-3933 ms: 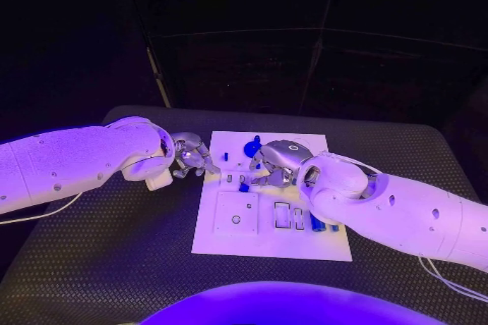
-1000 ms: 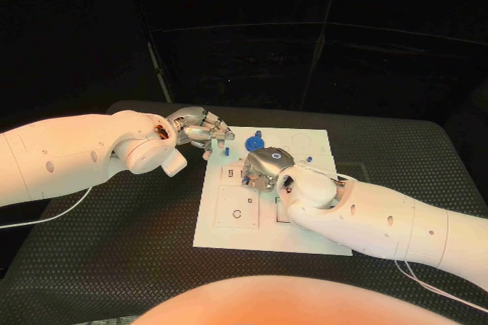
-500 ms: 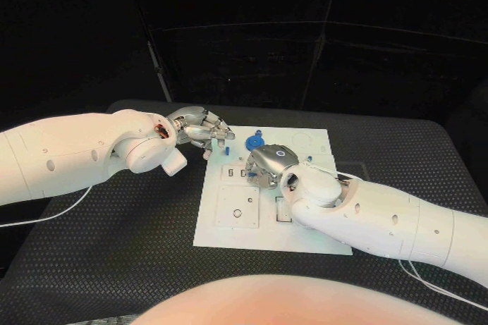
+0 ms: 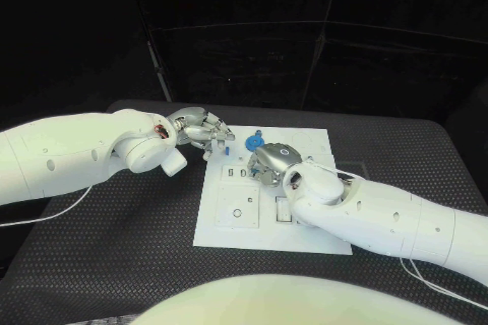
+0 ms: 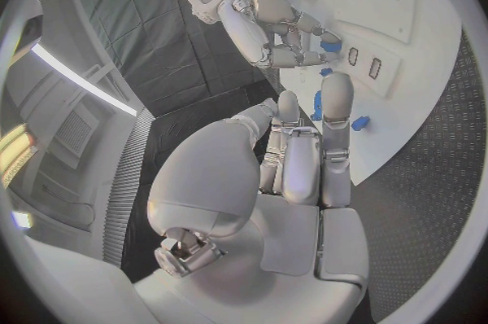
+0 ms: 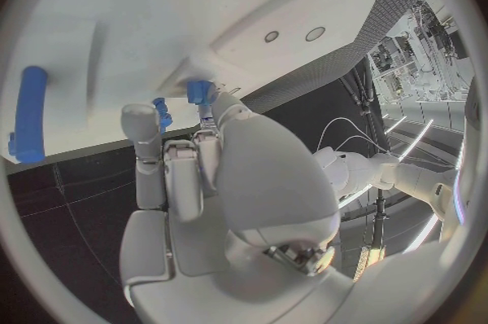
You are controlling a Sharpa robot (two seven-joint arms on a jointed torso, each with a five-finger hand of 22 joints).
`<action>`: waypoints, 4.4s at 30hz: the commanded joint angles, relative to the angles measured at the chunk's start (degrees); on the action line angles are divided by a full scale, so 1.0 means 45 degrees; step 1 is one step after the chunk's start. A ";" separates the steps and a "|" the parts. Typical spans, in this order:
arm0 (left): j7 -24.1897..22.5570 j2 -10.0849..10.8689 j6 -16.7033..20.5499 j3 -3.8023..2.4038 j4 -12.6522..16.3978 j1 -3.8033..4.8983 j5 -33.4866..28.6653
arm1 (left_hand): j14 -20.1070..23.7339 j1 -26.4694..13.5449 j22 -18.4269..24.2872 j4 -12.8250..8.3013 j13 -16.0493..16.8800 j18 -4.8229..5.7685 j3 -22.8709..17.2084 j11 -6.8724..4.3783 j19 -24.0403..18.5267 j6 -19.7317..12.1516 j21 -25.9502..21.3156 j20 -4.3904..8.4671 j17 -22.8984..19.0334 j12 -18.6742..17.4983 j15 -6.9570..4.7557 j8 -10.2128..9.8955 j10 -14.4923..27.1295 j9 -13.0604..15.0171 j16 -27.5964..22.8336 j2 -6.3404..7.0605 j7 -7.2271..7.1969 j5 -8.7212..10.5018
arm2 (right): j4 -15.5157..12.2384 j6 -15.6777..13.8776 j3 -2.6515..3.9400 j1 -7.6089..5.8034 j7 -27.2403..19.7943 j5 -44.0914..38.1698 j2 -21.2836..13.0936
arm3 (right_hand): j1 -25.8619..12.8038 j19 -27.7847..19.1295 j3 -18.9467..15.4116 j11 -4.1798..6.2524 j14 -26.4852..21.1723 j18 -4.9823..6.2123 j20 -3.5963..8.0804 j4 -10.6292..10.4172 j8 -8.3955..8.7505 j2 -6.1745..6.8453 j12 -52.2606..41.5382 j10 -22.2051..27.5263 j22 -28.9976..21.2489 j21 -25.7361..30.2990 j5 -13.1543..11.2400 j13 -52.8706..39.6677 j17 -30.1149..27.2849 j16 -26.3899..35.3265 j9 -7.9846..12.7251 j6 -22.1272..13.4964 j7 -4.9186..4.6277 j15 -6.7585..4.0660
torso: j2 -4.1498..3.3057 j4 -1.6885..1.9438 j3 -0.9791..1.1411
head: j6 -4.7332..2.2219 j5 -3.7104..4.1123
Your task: Assemble the parts on the task board
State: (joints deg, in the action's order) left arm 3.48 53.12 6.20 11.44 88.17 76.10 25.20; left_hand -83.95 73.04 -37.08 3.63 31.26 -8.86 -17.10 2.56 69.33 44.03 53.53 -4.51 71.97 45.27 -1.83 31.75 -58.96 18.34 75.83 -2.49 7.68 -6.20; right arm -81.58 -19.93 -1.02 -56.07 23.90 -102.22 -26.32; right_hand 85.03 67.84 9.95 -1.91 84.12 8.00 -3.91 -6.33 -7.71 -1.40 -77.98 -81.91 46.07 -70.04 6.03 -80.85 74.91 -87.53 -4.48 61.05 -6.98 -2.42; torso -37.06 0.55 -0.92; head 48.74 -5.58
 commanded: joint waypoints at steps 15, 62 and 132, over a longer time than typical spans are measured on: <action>0.0191 -0.0054 -0.0294 -0.0006 -0.0077 0.0018 -0.0071 | 0.0017 -0.0061 0.0025 0.0004 -0.0040 -0.0162 -0.0110 0.0072 0.0066 -0.0131 -0.0060 -0.0044 -0.0009 -0.0036 0.0109 0.0086 0.0032 -0.0040 -0.0060 0.0169 0.0008 -0.0031 | 0.0049 -0.0401 -0.0010 -0.0002 -0.0512 0.0439 -0.0046 | -0.0748 -0.0254 0.0240 -0.0477 0.1005 0.0000 -0.0419 -0.0240 0.0883 0.1131 0.0284 0.0237 -0.0198 0.0150 -0.0238 0.1100 0.2018 0.0127 0.0152 -0.1220 -0.0495 0.0484 | -0.0001 0.0001 0.0000 | 0.0061 0.0026; 0.0286 -0.0141 -0.0415 -0.0001 -0.0230 0.0002 -0.0071 | 0.0001 -0.0083 -0.0025 0.0005 -0.0072 -0.0151 -0.0206 0.0078 0.0099 -0.0151 -0.0033 -0.0052 0.0033 -0.0025 0.0117 0.0103 0.0043 -0.0061 -0.0022 0.0171 0.0013 -0.0036 | -0.0350 -0.1265 -0.0006 -0.0001 -0.0494 0.0412 -0.0781 | -0.0615 -0.0169 0.0920 -0.0380 0.1029 -0.0005 -0.0413 -0.0216 0.0697 0.1064 0.0104 0.0133 -0.0015 0.0021 0.0010 0.0955 0.2128 0.0069 0.0047 -0.0660 -0.0377 0.0426 | -0.0004 0.0015 -0.0004 | 0.0093 0.0057; 0.0355 -0.0171 -0.0495 0.0005 -0.0395 -0.0011 -0.0071 | -0.0005 -0.0119 -0.0024 0.0016 -0.0113 -0.0152 -0.0349 0.0079 0.0120 -0.0165 -0.0041 -0.0059 0.0039 0.0004 0.0124 0.0140 0.0042 -0.0084 -0.0008 0.0147 0.0016 -0.0036 | -0.0968 0.0278 0.0022 -0.0146 -0.0459 -0.0690 -0.1068 | -0.0838 -0.0333 0.1914 -0.0485 0.1021 0.0010 -0.0457 0.0353 0.0931 0.1937 0.0249 0.0265 -0.0120 0.0044 -0.0413 0.1144 0.2112 0.0084 0.0152 -0.1027 -0.0505 0.0500 | -0.0013 0.0013 -0.0020 | 0.0156 0.0026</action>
State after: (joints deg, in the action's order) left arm 5.26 52.43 4.40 11.50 86.38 76.00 25.16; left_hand -83.95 72.81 -37.12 3.78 30.84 -8.85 -18.37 2.56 69.53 43.62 53.54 -4.71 72.08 45.27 -1.83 32.19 -58.96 18.03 75.84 -2.26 7.68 -6.20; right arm -86.03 -21.36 -0.96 -56.58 21.31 -103.80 -31.30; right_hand 81.34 66.65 18.60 -3.90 84.04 8.02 -5.96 -4.91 -3.76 6.85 -77.19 -80.96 45.59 -69.84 4.54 -74.96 74.90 -87.21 -3.86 56.83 -9.22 -0.72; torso -37.10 0.66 -1.04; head 49.39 -5.42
